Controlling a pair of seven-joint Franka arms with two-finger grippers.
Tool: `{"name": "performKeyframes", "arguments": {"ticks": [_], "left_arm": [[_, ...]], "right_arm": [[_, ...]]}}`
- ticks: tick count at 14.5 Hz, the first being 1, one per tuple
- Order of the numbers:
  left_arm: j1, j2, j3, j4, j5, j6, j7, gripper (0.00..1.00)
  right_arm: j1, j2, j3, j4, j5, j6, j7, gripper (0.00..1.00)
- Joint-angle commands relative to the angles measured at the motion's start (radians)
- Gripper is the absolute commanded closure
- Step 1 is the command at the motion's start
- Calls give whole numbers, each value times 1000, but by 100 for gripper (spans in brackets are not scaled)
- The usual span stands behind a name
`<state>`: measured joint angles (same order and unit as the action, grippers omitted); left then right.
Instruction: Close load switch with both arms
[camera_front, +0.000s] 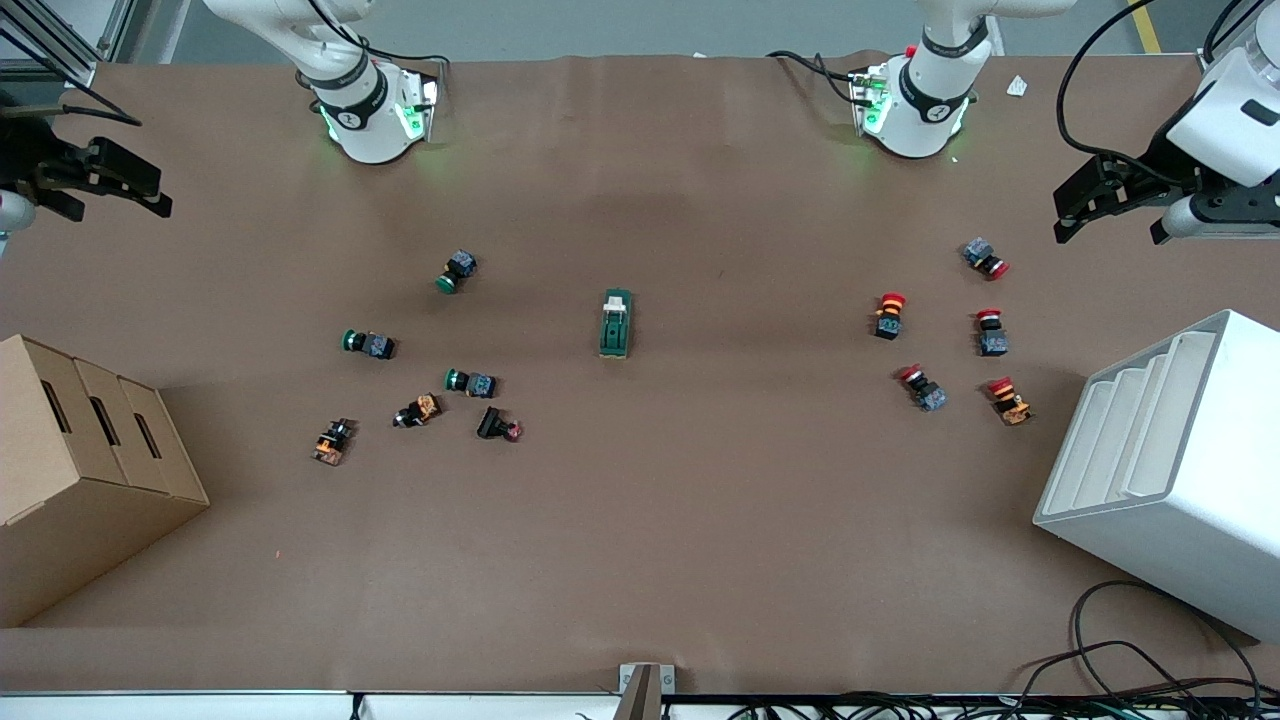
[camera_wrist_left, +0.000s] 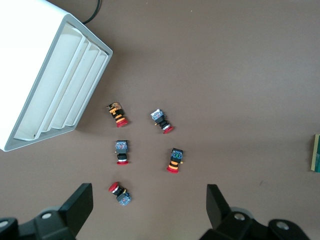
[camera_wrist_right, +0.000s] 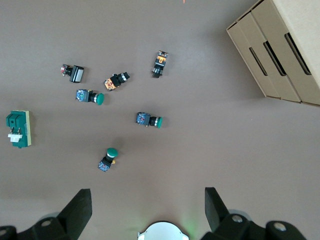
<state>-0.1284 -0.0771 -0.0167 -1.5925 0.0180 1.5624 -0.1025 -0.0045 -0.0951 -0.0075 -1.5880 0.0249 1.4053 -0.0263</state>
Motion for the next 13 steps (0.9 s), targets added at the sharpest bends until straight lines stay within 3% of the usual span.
{"name": "performKeyframes", "arguments": {"ticks": [1,5,9,13], "left_arm": [[3,10,-3,29,8,-25,7,0],[-7,23,-3,35,16,-22,9,0],[-74,163,-74,118,57,10,-29,0],[-195,249,-141,114,137,68,-305,0]], "right_arm": [[0,-23,4,-18,-23,9,-12,0],[0,-22,3,-18,-23,4,-12,0],[-3,-17,3,2,-22,-2,2,0],[-8,5,3,11,-22,-14,-4,0]]}}
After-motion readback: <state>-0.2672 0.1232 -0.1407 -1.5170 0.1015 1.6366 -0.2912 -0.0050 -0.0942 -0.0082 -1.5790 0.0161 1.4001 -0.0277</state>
